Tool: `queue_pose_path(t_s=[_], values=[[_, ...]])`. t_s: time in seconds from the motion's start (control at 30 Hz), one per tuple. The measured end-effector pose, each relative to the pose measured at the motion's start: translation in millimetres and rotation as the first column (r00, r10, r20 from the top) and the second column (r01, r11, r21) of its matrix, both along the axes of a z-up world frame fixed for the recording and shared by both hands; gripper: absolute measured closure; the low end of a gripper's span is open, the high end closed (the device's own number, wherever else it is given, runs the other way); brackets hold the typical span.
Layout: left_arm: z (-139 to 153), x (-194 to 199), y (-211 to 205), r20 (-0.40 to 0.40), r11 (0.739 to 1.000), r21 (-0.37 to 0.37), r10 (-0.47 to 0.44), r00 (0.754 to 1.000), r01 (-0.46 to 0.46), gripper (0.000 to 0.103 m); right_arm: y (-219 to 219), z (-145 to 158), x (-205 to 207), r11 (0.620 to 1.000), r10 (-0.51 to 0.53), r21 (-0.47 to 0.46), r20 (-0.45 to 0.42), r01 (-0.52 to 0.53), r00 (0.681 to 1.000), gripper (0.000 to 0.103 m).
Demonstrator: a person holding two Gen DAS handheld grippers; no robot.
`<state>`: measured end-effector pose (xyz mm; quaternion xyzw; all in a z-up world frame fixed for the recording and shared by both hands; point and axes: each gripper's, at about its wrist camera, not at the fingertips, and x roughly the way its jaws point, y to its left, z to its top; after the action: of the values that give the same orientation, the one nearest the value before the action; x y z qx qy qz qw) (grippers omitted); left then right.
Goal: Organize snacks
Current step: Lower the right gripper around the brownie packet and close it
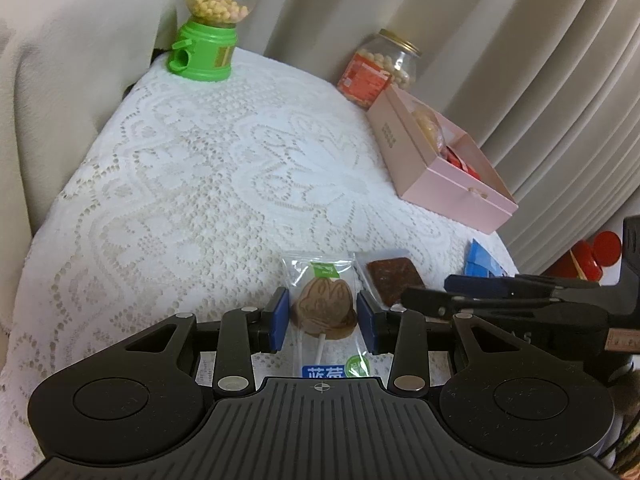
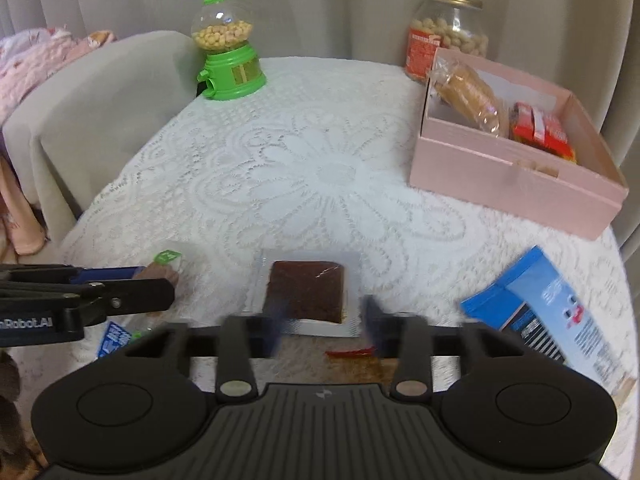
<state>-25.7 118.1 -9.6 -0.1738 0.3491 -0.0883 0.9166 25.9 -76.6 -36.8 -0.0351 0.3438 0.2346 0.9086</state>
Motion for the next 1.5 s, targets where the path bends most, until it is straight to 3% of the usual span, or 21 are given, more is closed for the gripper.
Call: queue_pose_path(t_s=[0.2, 0.37, 0.43, 0.63, 0.93, 0.97, 1.1, 1.17, 1.2, 1.3, 1.5], values=[[0.7, -1.8, 1.4, 0.002, 1.0, -0.001, 0.012, 1.0, -0.012, 0.061, 11.8, -8.3, -10.0, 0.992, 0.06, -0.112, 0.03, -0.056, 0.998, 0.04], [-1.8, -0.1, -2.1, -0.007, 1.0, 0.003, 0.005, 1.0, -0.005, 0.061, -1.5, -10.0, -7.8, 0.978, -0.019, -0.206, 0.108, 0.041, 0.994, 0.039], [-3.4, 1.1, -2.2, -0.012, 1.0, 0.003, 0.003, 1.0, -0.003, 0.061, -7.1, -5.1, -9.3, 0.983, -0.013, -0.181, 0.119, 0.035, 0.993, 0.04], [-5.8, 0.2, -2.5, -0.016, 1.0, 0.002, 0.002, 1.0, -0.002, 0.061, 2.1, 4.2, 2.2, 1.0, 0.01, -0.005, 0.045, -0.01, 0.999, 0.04], [-7.7, -2.2, -3.9, -0.019, 1.0, 0.009, 0.005, 1.0, -0.005, 0.061, 21.6, -6.7, 20.0, 1.0, -0.014, -0.02, 0.037, 0.014, 0.999, 0.039], [-7.7, -2.4, -4.3, -0.018, 1.0, 0.01, 0.005, 1.0, -0.004, 0.061, 19.9, -6.1, 18.7, 1.0, -0.014, -0.02, 0.035, 0.015, 0.999, 0.045], [-7.9, -2.2, -5.0, -0.017, 1.0, 0.008, 0.0, 1.0, 0.0, 0.061, 11.8, -0.1, 10.1, 1.0, -0.005, -0.029, 0.04, 0.006, 0.999, 0.049], [-7.5, -2.8, -5.8, -0.016, 1.0, 0.01, -0.003, 1.0, 0.003, 0.061, 4.6, 6.7, 4.7, 1.0, 0.012, -0.013, 0.037, -0.012, 0.999, 0.078], [-7.3, -3.0, -6.2, -0.015, 1.0, 0.013, -0.004, 1.0, 0.004, 0.061, 0.1, 11.4, 1.9, 1.0, 0.015, 0.002, 0.031, -0.015, 0.999, 0.082], [-7.6, -2.6, -9.6, -0.016, 1.0, 0.018, -0.008, 1.0, 0.008, 0.061, -11.4, 23.7, -7.4, 1.0, -0.012, -0.003, 0.088, 0.012, 0.996, 0.084], [-7.8, -1.9, -12.0, -0.017, 1.0, 0.024, -0.016, 1.0, 0.017, 0.061, -29.7, 30.2, -3.4, 0.998, -0.052, 0.029, 0.085, 0.049, 0.995, 0.084]])
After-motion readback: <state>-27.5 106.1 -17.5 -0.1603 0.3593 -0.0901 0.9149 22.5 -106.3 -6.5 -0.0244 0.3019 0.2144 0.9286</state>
